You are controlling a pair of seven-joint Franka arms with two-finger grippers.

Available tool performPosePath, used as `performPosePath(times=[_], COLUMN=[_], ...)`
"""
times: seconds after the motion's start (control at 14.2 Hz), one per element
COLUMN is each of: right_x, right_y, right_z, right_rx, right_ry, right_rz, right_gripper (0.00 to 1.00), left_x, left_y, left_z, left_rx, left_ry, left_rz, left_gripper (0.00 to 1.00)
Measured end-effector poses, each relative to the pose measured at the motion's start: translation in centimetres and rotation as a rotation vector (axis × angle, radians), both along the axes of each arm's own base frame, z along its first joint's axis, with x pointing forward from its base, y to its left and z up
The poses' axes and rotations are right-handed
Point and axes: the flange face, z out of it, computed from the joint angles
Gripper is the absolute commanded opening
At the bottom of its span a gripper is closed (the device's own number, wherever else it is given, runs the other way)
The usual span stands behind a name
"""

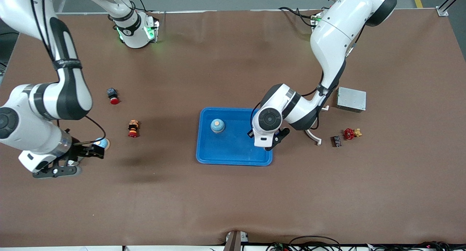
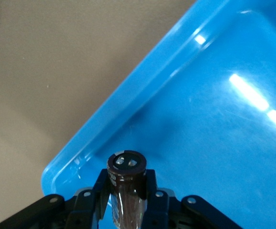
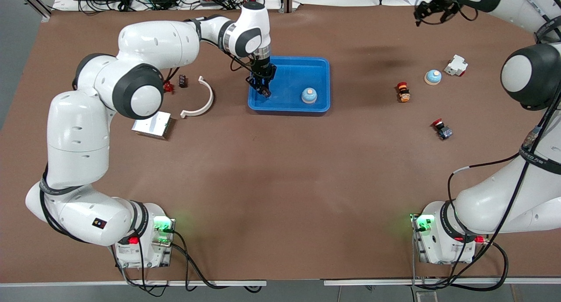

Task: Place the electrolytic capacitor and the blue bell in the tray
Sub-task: 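Lower the bell into the tray while the left gripper releases the capacitor there, then move the right gripper to the second bell while the left gripper returns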

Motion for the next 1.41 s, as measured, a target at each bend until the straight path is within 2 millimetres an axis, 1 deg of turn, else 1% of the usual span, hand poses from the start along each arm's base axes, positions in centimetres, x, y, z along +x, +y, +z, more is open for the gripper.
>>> performPosePath(times=[0.14, 0.21, 0.35, 0.42, 0.49, 0.57, 0.64, 0.71, 0.92, 1.06, 1.13, 1.27, 1.41], right_x=[-1.3, -2.0, -3.6, -4.5, -5.3, -6.1, -6.6, -7.0, -7.9, -8.6, -8.9, -9.4, -9.6], right_y=[-3.7, -5.0, -6.3, -6.5, -6.5, -6.4, -6.2, -6.1, -5.8, -5.6, -5.6, -5.5, -5.5], right_z=[-3.4, -5.0, -8.1, -9.6, -11.1, -12.3, -13.1, -13.6, -14.7, -15.4, -15.8, -16.2, -16.5], right_rx=[0.008, 0.009, 0.007, 0.004, 0.002, 0.003, 0.005, 0.007, 0.013, 0.016, 0.017, 0.019, 0.020], right_ry=[-0.007, -0.008, -0.021, -0.037, -0.048, -0.046, -0.037, -0.027, -0.001, 0.018, 0.026, 0.039, 0.046], right_rz=[0.025, 0.027, 0.027, 0.025, 0.024, 0.024, 0.025, 0.026, 0.029, 0.031, 0.033, 0.034, 0.035], right_gripper=[1.00, 1.00, 1.00, 1.00, 1.00, 1.00, 1.00, 1.00, 1.00, 1.00, 1.00, 1.00, 1.00], left_x=[-0.3, -0.4, -0.6, -0.7, -0.8, -0.8, -0.7, -0.7, -0.5, 0.1, 0.4, 1.0, 1.1], left_y=[0.0, -0.1, -0.4, -0.5, -0.6, -0.6, -0.6, -0.5, -0.4, 0.0, 0.3, 1.1, 2.9], left_z=[-1.0, -1.3, -1.3, -1.2, -1.3, -1.3, -1.3, -1.3, -1.1, -0.2, 0.9, 4.0, 7.2], left_rx=[0.010, 0.012, 0.012, 0.012, 0.013, 0.013, 0.015, 0.020, 0.024, 0.025, 0.028, 0.047, 0.096], left_ry=[0.012, 0.015, 0.014, 0.014, 0.014, 0.014, 0.012, 0.007, 0.000, -0.005, -0.008, -0.008, 0.019], left_rz=[0.004, 0.003, 0.000, -0.002, -0.003, -0.003, -0.005, -0.010, -0.011, -0.004, 0.000, 0.001, -0.074], left_gripper=[0.00, 0.00, 0.00, 0.17, 0.44, 0.64, 0.84, 1.00, 1.00, 1.00, 1.00, 1.00, 1.00])
